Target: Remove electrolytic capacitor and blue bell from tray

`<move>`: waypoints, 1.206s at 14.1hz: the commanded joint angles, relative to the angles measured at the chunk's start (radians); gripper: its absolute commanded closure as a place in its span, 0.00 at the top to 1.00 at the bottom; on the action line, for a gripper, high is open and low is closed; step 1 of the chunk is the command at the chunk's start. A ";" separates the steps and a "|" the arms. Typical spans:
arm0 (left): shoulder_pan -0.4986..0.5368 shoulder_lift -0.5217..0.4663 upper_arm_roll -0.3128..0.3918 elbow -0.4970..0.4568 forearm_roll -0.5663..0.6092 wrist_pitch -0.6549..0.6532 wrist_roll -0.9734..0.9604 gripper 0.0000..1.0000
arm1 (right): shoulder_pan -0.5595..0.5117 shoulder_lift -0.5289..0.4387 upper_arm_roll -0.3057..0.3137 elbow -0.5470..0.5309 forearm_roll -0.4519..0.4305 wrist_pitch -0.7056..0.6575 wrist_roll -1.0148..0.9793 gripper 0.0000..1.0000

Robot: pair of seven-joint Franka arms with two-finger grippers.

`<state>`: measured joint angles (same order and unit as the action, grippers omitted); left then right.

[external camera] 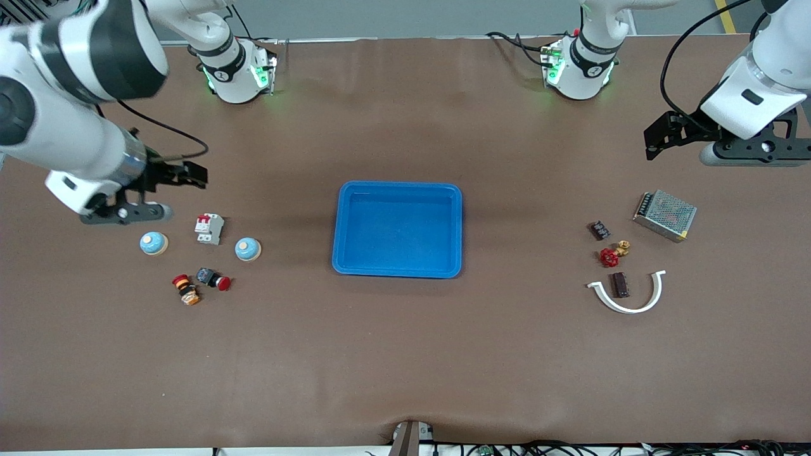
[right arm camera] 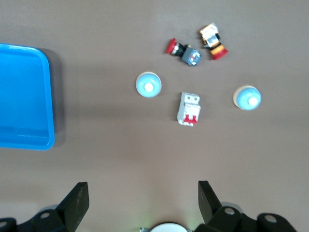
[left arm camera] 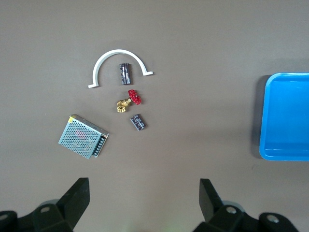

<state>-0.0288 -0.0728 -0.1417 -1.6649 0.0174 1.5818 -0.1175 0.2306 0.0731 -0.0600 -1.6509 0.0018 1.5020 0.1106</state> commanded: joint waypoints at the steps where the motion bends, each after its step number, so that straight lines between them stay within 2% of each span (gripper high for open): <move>1: 0.003 -0.002 0.002 0.008 -0.014 -0.006 0.015 1.00 | -0.054 -0.097 0.011 -0.007 -0.017 -0.061 -0.035 1.00; 4: 0.003 -0.004 0.005 0.007 -0.016 -0.006 0.015 1.00 | -0.126 -0.165 0.011 -0.006 -0.045 -0.057 -0.101 1.00; 10: 0.003 -0.002 0.005 0.008 -0.016 -0.006 0.015 1.00 | -0.286 -0.150 0.012 0.071 -0.023 0.073 -0.115 1.00; 17: 0.003 -0.002 0.005 0.007 -0.016 -0.006 0.015 1.00 | -0.272 -0.096 0.017 0.095 -0.025 0.064 -0.112 1.00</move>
<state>-0.0277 -0.0728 -0.1398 -1.6643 0.0174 1.5818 -0.1175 -0.0420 -0.0519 -0.0467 -1.5882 -0.0248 1.5855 -0.0007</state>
